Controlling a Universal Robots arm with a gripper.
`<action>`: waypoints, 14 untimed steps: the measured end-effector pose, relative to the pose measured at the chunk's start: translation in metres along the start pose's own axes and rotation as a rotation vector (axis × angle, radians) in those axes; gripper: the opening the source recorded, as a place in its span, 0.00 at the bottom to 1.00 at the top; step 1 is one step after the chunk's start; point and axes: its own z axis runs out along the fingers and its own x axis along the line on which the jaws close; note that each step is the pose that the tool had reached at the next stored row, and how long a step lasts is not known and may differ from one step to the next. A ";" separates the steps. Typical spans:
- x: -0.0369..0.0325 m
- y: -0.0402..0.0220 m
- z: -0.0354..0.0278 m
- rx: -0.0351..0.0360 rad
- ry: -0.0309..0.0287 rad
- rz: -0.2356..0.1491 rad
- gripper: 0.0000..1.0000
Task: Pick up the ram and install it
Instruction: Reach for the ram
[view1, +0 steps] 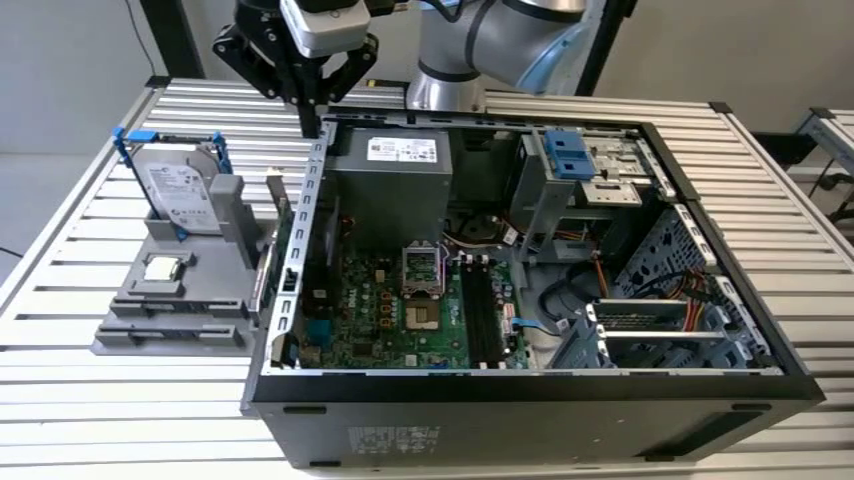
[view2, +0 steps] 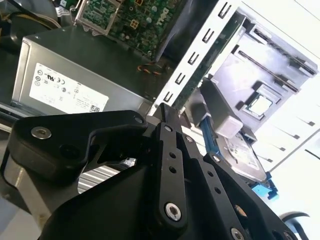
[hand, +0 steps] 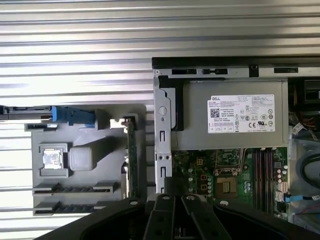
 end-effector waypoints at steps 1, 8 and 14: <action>0.0023 -0.0001 -0.0001 0.0000 0.0001 -0.001 0.00; 0.0186 -0.0009 -0.0004 -0.0001 0.0004 -0.007 0.00; 0.0350 -0.0017 -0.0008 -0.0003 0.0008 -0.015 0.00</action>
